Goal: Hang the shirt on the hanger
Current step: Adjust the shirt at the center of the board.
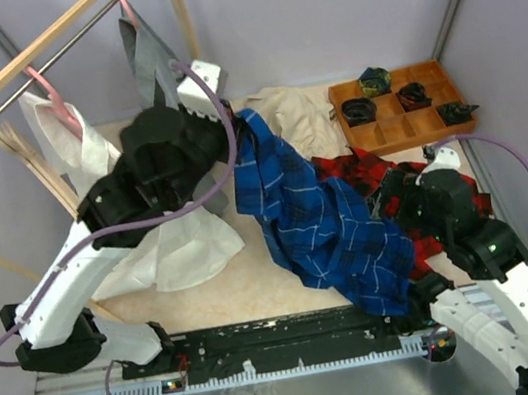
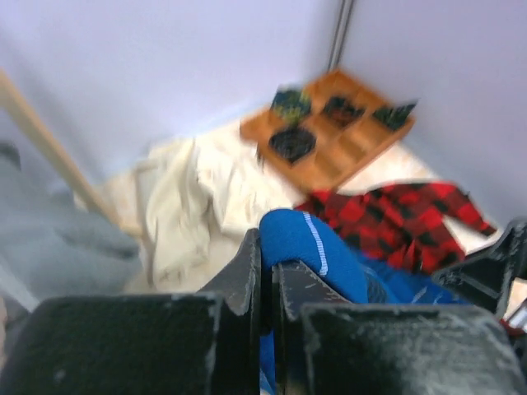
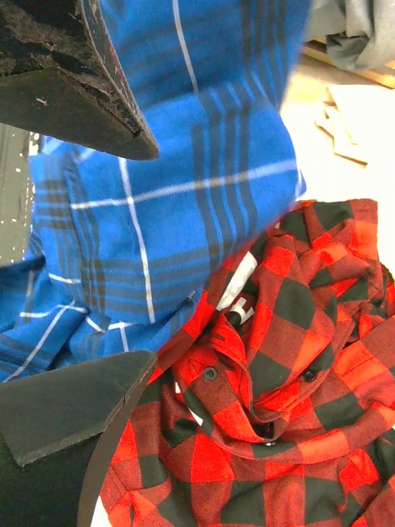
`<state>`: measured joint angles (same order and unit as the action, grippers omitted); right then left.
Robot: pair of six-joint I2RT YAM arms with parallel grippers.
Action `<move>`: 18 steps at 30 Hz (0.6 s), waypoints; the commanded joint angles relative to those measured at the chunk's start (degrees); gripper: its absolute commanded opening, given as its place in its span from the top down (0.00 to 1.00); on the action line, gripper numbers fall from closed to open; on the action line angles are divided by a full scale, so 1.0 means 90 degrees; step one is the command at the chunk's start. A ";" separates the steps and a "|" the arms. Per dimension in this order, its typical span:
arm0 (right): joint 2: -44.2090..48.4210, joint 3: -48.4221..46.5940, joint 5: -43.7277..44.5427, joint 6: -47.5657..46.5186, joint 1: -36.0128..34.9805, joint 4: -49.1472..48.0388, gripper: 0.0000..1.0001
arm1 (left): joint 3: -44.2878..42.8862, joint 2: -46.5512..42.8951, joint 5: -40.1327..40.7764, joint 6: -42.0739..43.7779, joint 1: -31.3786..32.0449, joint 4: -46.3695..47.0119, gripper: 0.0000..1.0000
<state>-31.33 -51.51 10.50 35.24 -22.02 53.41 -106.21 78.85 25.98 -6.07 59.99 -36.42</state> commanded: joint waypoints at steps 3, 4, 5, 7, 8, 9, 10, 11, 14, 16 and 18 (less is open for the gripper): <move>0.0269 -0.0319 0.0361 0.0101 -0.0025 -0.0146 0.01 | -0.2537 0.0842 -0.0752 0.1424 -0.0025 -0.0755 1.00; 0.0305 -0.0275 0.0357 0.0098 -0.0030 -0.0170 0.01 | -0.2686 0.0926 -0.0775 0.1477 -0.0025 -0.0799 1.00; 0.0344 -0.0241 0.0355 0.0098 -0.0025 -0.0200 0.01 | -0.2710 0.0957 -0.0811 0.1487 -0.0025 -0.0780 1.00; 0.0481 -0.0074 0.0329 0.0182 -0.0028 -0.0270 0.01 | -0.2358 0.0855 -0.1022 0.1428 -0.0025 -0.0551 1.00; 0.0587 0.0023 0.0359 0.0227 -0.0028 -0.0352 0.01 | -0.1985 0.0737 -0.1119 0.1385 -0.0025 -0.0401 1.00; 0.0701 0.0104 0.0395 0.0261 -0.0027 -0.0416 0.01 | -0.1559 0.0622 -0.1192 0.1321 -0.0027 -0.0227 1.00; 0.0793 0.0171 0.0411 0.0288 -0.0028 -0.0470 0.01 | -0.0869 0.0505 -0.1273 0.1236 -0.0025 -0.0063 1.00; 0.0875 0.0221 0.0411 0.0295 -0.0032 -0.0511 0.01 | -0.0357 0.0410 -0.1387 0.1142 -0.0026 0.0114 1.00; 0.1072 0.0315 0.0315 0.0232 -0.0024 -0.0621 0.01 | 0.1039 0.0195 -0.1888 0.0697 -0.0025 0.0618 1.00; 0.1151 0.0372 0.0165 0.0100 -0.0026 -0.0735 0.01 | 0.1884 0.0099 -0.2185 0.0375 -0.0025 0.0988 0.93; 0.1153 0.0413 -0.0019 -0.0026 -0.0029 -0.0841 0.01 | 0.2523 0.0033 -0.2379 0.0053 -0.0025 0.1295 0.81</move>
<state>-21.76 -48.14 12.25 36.99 -22.02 51.03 -92.33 80.75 11.16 0.82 59.99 -32.14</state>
